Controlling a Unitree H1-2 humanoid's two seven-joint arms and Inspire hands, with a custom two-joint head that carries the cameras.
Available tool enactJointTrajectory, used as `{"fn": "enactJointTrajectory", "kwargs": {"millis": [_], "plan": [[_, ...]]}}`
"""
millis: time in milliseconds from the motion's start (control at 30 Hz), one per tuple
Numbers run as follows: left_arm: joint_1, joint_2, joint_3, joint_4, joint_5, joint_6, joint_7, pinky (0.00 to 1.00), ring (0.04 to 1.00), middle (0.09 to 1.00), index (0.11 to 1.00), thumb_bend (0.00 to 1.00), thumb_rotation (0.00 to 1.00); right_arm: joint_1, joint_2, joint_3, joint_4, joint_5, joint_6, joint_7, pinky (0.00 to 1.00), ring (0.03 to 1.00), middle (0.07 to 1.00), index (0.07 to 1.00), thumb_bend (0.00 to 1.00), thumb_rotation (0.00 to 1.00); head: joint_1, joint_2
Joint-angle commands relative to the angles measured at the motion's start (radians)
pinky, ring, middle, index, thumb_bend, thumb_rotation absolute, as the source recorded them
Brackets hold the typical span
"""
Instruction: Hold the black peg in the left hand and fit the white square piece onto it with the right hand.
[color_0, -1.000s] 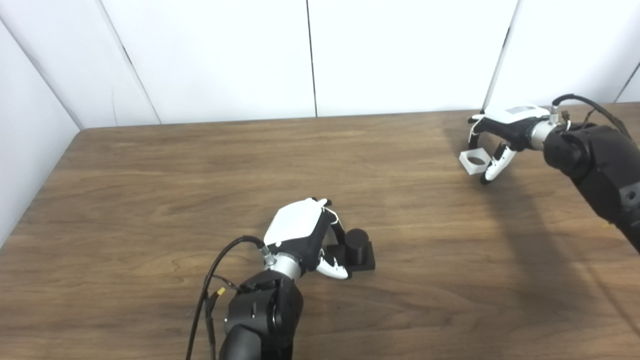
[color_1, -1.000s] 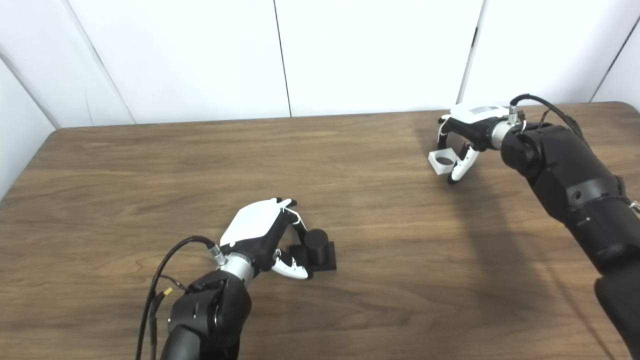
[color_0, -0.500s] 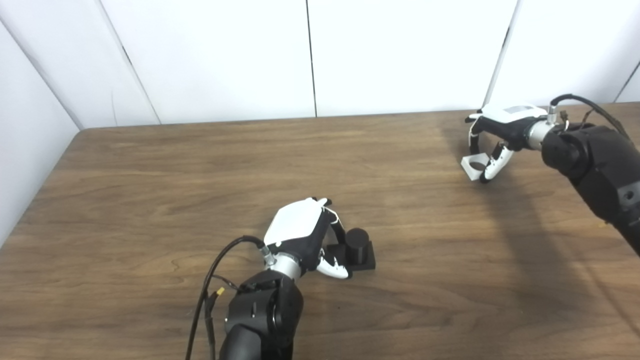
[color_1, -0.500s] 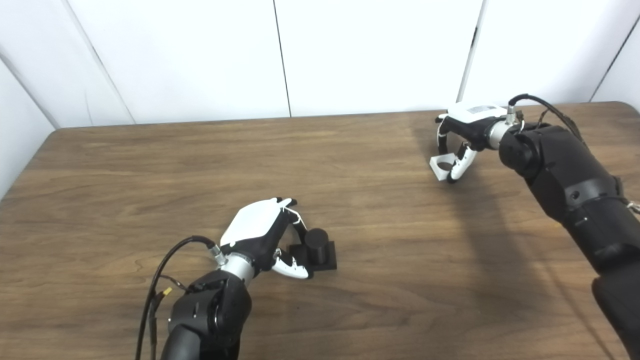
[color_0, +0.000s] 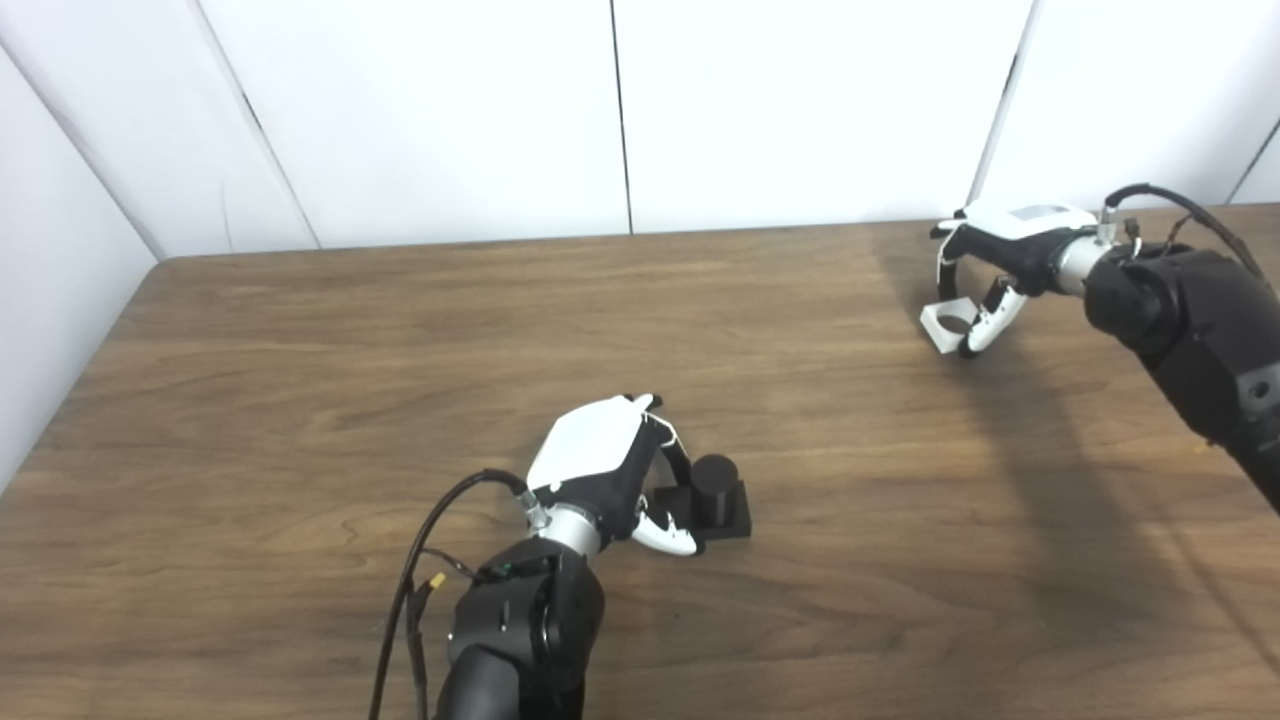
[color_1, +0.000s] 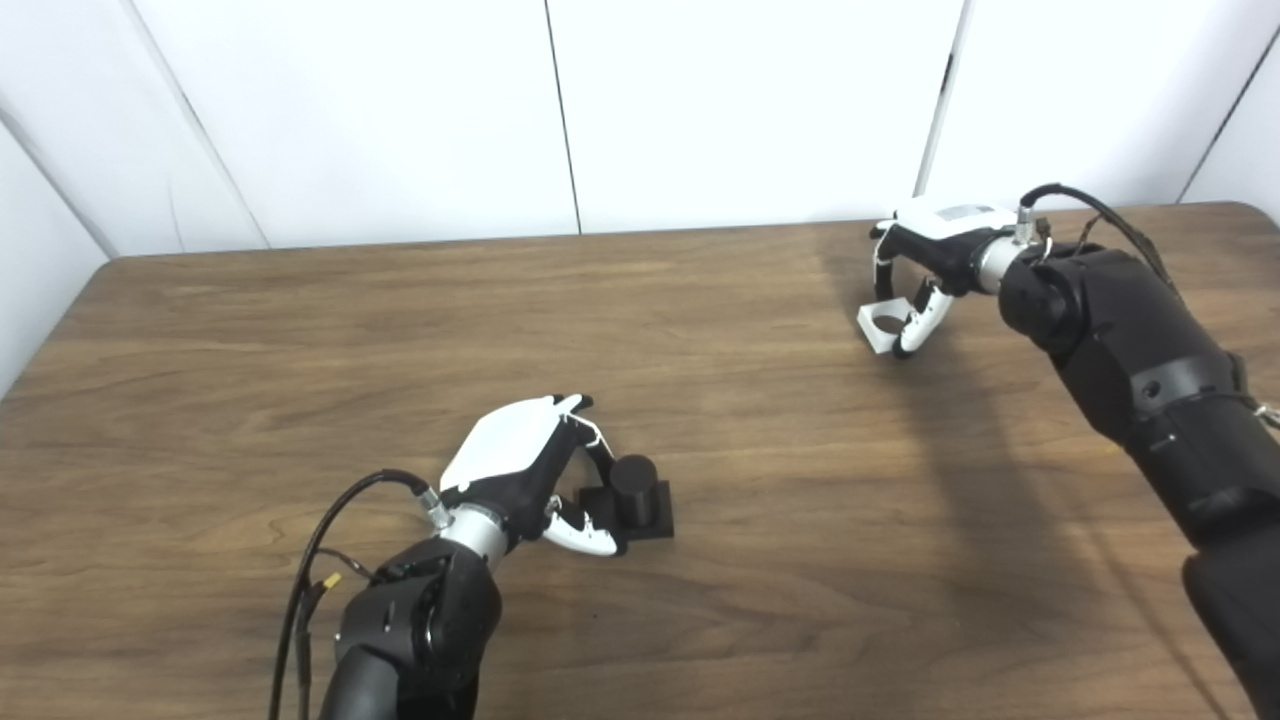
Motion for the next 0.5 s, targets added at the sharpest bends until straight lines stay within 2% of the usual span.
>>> {"fn": "enactJointTrajectory", "kwargs": {"millis": [0,467], "plan": [[-0.017,0.000,-0.005,0.010,0.014,0.002,0.006,1.00,1.000,0.964,0.481,0.53,0.06,-0.047,-0.020,-0.025,-0.041,0.009,-0.005,-0.023,1.00,1.000,0.943,0.492,0.52,0.15,0.001,0.001],[-0.016,0.002,-0.007,0.011,0.007,0.003,0.010,1.00,1.000,0.965,0.480,0.53,0.06,-0.028,-0.032,-0.046,-0.109,0.012,0.009,-0.010,1.00,1.000,0.937,0.492,0.52,0.15,-0.001,-0.002]]}}
